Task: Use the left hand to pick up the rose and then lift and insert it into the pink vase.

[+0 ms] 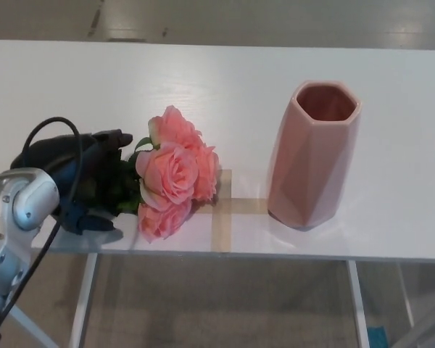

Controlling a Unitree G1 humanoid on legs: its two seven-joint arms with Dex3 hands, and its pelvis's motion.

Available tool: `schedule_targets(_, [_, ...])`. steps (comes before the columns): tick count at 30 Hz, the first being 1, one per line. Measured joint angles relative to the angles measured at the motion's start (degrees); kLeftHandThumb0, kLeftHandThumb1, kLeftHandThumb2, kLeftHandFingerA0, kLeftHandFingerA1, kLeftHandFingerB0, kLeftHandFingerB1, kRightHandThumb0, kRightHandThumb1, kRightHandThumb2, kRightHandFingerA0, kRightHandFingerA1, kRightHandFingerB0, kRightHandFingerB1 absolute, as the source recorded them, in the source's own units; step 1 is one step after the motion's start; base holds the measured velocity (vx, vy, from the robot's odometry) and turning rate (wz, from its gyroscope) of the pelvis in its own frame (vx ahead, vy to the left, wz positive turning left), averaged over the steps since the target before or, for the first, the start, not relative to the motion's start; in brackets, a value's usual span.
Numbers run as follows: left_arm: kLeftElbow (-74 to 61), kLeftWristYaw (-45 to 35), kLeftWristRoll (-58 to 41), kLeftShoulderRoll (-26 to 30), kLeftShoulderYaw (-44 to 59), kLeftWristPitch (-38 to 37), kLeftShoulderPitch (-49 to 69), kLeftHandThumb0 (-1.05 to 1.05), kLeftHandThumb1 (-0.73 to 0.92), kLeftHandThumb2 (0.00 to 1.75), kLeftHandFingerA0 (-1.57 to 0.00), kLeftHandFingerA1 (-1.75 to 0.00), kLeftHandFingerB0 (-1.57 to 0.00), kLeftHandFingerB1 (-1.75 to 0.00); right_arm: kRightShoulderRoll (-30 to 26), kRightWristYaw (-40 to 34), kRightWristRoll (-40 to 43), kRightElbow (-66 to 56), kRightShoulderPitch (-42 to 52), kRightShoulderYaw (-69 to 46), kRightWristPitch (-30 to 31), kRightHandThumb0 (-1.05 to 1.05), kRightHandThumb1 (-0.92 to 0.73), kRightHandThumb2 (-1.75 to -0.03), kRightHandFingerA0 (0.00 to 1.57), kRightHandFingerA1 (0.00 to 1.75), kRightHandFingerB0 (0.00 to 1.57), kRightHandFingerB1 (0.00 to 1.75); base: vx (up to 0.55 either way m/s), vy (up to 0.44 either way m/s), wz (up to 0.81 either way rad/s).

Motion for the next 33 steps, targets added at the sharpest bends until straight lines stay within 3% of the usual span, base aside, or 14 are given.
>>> schedule_targets(16, [10.86,3.5,0.56,-2.23,-1.98,-2.4,-3.64,-0.47,0.33,0.71,0.0,-0.16,0.0,-0.25,0.0,0.19,0.17,0.01,-0.19,-0.16,0.01,-0.21,-0.58,-0.57,0.68,0.5,0.54,0.44,0.0,0.0,0.0])
schedule_targets(33, [11.59,6.42,1.05,-4.47,-4.02,-3.06,-4.81,-0.46,0.32,0.71,0.0,-0.19,0.0,-0.26,-0.01,0.27,0.17,0.01,-0.61,0.03,0.15,-0.23,-0.58,-0.57,0.68,0.5,0.54,0.44,0.0,0.0,0.0])
